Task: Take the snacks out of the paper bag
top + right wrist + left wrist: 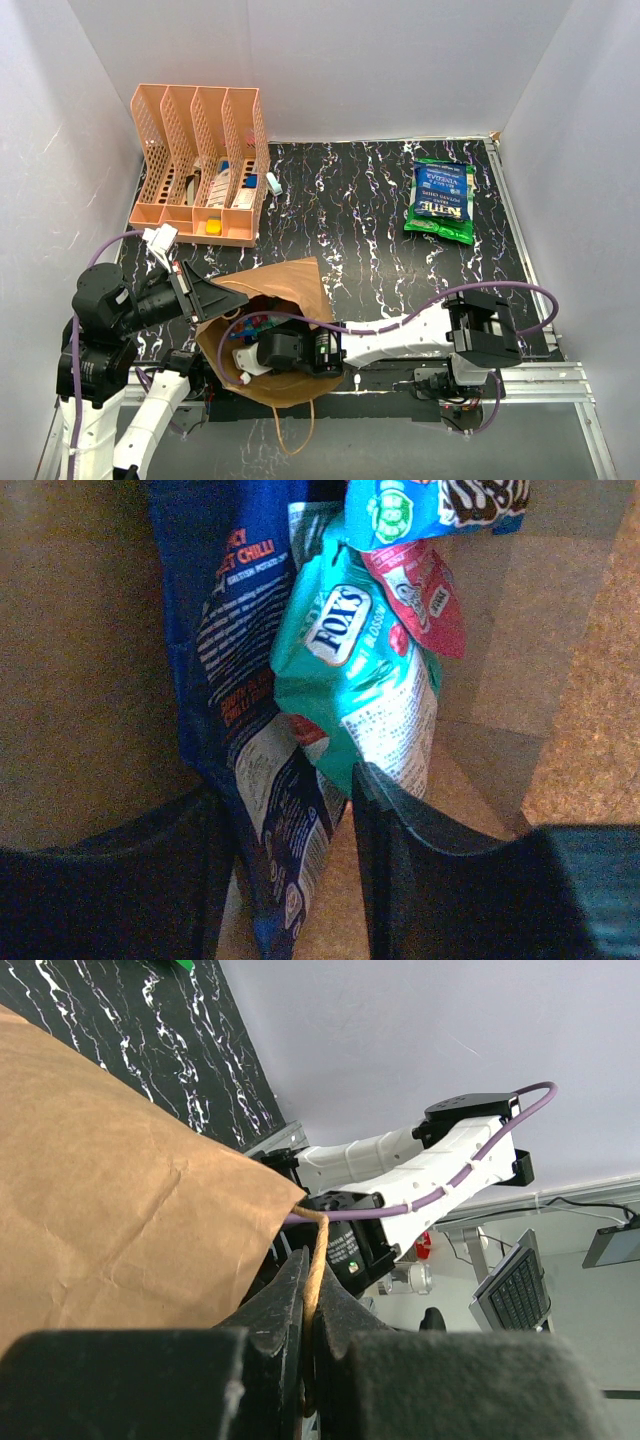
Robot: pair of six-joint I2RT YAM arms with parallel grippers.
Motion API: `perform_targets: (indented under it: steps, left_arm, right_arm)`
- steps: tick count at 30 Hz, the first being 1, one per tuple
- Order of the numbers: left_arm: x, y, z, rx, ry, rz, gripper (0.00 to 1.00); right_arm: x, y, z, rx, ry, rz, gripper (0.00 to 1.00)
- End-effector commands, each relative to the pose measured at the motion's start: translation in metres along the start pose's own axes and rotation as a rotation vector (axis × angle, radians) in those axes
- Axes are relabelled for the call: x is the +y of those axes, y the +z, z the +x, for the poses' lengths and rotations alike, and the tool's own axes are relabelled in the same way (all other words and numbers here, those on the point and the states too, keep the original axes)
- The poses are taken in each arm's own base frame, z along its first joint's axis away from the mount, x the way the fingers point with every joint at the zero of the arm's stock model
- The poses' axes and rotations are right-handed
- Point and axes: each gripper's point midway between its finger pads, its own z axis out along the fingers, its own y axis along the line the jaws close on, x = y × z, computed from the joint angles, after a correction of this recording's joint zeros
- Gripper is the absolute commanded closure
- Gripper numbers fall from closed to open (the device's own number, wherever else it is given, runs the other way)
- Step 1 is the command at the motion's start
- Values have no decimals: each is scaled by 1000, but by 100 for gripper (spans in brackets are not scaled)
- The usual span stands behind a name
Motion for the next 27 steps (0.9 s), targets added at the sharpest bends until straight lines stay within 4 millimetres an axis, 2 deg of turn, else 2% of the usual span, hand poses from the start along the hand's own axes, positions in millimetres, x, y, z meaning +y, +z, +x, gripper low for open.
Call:
perform_targets:
  steps: [1, 3, 6, 10, 17, 20, 23, 27]
  left_arm:
    - [-11, -6, 2, 1, 32, 16, 100]
    - [-9, -6, 2, -1, 34, 7, 100]
    - [-7, -6, 1, -5, 39, -4, 100]
    - [-2, -4, -1, -5, 50, -25, 100]
    - [6, -1, -5, -13, 49, -53, 100]
    - [12, 0, -8, -34, 48, -85, 100]
    - [20, 0, -10, -47, 42, -120, 100]
    - [28, 1, -12, -56, 27, -151, 100]
  right_arm:
    - [-31, 4, -19, -69, 40, 100, 69]
    - [-35, -2, -25, -88, 42, 95, 82]
    - [-33, -21, -40, -173, 44, 26, 92]
    - [-26, -62, -69, -371, 33, -85, 93]
    - [-42, -140, -103, -594, 153, -154, 93]
    - [-53, -184, -111, -706, 213, -170, 93]
    - [-69, -223, -110, -783, 271, -150, 93]
    - [-108, -276, -102, -876, 360, -30, 93]
